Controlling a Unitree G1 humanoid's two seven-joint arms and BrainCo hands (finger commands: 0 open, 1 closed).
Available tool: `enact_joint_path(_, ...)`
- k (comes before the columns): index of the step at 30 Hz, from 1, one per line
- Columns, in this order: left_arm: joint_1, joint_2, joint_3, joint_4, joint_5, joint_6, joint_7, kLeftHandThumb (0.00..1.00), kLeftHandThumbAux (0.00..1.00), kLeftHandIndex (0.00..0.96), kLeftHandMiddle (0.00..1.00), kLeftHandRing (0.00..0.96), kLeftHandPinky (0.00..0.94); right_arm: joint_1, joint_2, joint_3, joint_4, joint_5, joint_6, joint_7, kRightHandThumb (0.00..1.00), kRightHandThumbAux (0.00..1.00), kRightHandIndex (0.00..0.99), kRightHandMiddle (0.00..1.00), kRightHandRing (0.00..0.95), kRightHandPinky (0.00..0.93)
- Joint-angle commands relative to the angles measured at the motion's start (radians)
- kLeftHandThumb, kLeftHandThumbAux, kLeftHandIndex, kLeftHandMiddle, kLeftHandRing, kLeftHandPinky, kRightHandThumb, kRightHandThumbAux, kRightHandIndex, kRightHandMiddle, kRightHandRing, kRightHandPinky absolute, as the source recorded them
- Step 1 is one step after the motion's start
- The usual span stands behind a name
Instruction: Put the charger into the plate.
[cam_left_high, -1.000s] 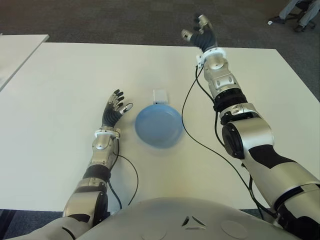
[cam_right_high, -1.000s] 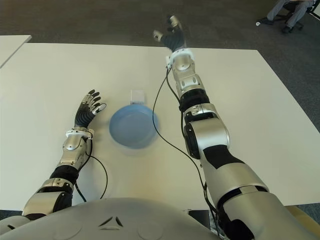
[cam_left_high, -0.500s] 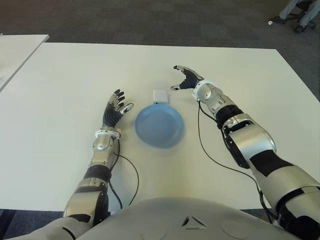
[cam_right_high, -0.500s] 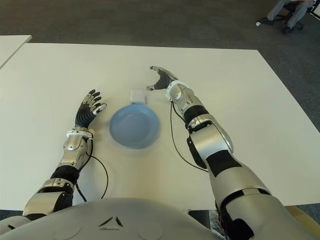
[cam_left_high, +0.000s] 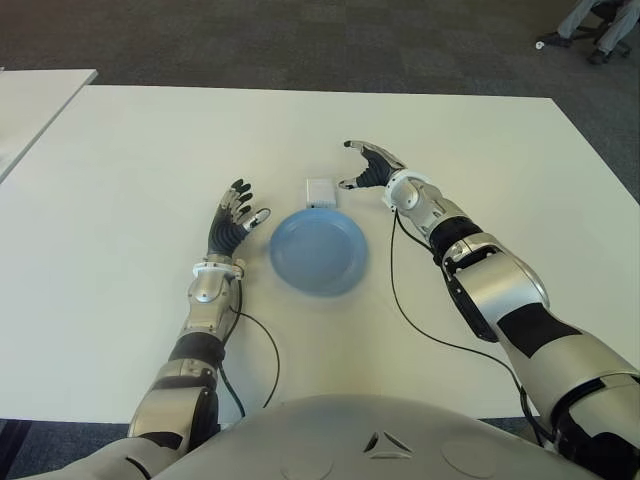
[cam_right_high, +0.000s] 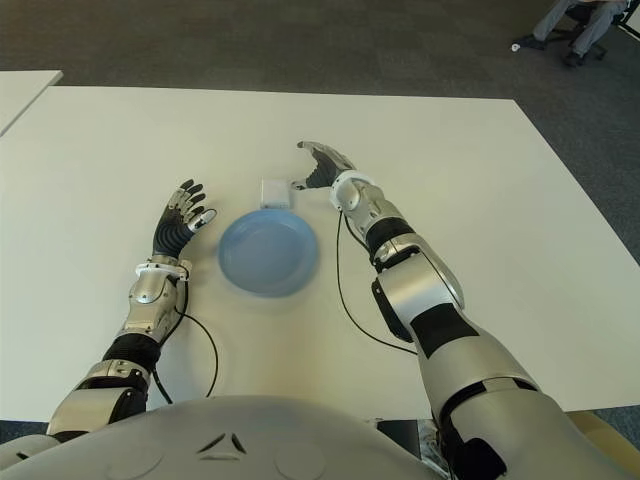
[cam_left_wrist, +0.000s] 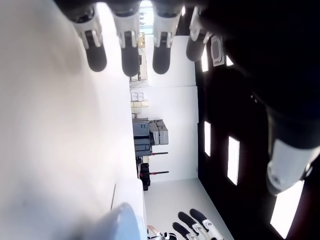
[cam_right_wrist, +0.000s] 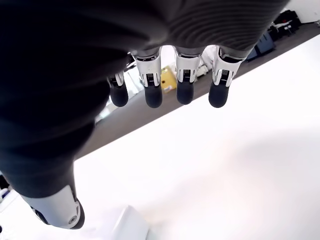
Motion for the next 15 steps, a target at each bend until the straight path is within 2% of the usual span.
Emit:
enact_joint_path(1,0.052,-0.017,-0.007,0.038,-0.006,0.042,-0.007,0.0,0.63,0.059,0.129,0.132,0.156,0.019,0.008,0.014,0.018,-0.021,-0.024,-0.019,0.0,0.688,0.0,0.0,0.0,0.029)
enact_joint_path(15,0.047,-0.011,-0.005,0.053,-0.028,0.026,-0.031,0.0,0.639,0.07,0.138,0.142,0.165,0.034,0.036,0.054,0.032,-0.053,-0.042,-0.046,0.0,0.669,0.0,0.0,0.0,0.043)
